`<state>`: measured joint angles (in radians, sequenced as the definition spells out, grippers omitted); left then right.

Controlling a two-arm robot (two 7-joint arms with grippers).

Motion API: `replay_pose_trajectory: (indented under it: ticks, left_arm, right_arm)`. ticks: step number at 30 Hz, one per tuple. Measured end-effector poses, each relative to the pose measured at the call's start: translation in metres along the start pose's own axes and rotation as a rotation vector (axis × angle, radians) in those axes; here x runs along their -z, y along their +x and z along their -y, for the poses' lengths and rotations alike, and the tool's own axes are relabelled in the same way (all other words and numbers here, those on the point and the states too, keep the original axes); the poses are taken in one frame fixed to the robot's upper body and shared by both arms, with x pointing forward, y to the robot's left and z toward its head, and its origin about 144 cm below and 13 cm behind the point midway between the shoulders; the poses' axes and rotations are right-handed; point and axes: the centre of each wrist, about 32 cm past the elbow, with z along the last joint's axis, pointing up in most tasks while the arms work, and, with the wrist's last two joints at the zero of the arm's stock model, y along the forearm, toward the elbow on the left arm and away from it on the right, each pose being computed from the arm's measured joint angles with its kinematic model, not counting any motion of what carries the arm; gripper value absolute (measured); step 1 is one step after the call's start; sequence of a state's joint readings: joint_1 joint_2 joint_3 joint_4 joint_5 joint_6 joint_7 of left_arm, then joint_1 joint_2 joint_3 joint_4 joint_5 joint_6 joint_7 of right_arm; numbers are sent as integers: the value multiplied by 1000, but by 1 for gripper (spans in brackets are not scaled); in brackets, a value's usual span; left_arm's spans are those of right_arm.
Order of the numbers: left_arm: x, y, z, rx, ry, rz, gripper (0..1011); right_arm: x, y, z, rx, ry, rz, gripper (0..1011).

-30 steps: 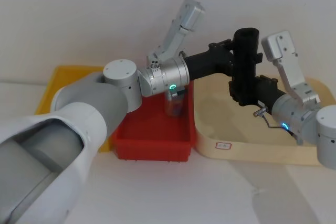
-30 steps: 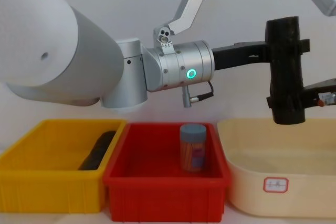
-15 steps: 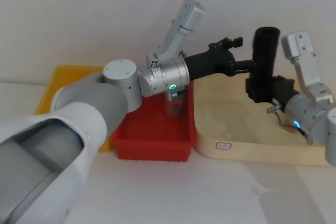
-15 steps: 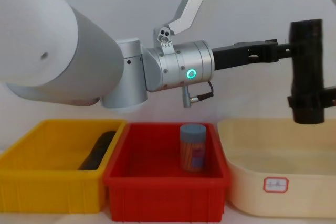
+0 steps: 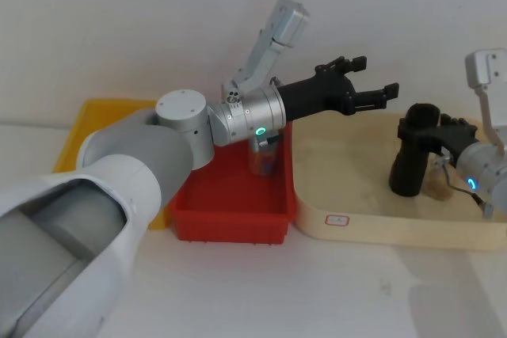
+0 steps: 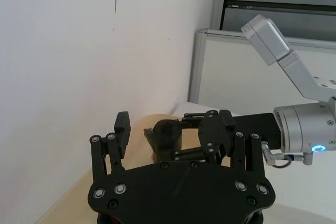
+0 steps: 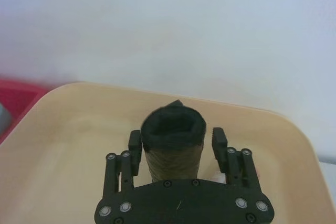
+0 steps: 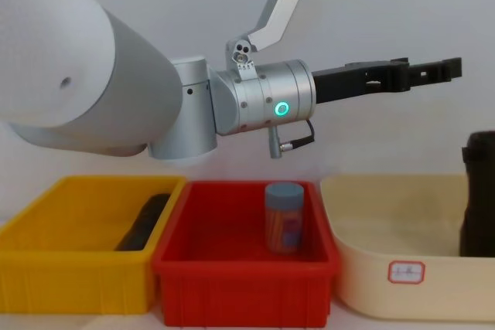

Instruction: Pick up the garbage bag with the one hand and transfer it to the other hand.

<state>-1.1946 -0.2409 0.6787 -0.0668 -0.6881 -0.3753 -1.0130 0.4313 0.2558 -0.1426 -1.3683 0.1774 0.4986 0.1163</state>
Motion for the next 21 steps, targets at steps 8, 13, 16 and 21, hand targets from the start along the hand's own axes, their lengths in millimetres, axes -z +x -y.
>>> replay_pose_trajectory:
  ticks: [8, 13, 16, 21]
  left_arm:
    - [0, 0, 0, 0, 0, 0, 1001]
    - [0, 0, 0, 0, 0, 0, 1001]
    - [0, 0, 0, 0, 0, 0, 1001]
    - [0, 0, 0, 0, 0, 0, 1001]
  right_arm:
    - [2, 6, -2, 23, -6, -25, 998]
    - [3, 9, -3, 31, -9, -35, 1001]
    - [3, 10, -3, 34, -10, -39, 1001]
    - [4, 11, -3, 40, -11, -45, 1001]
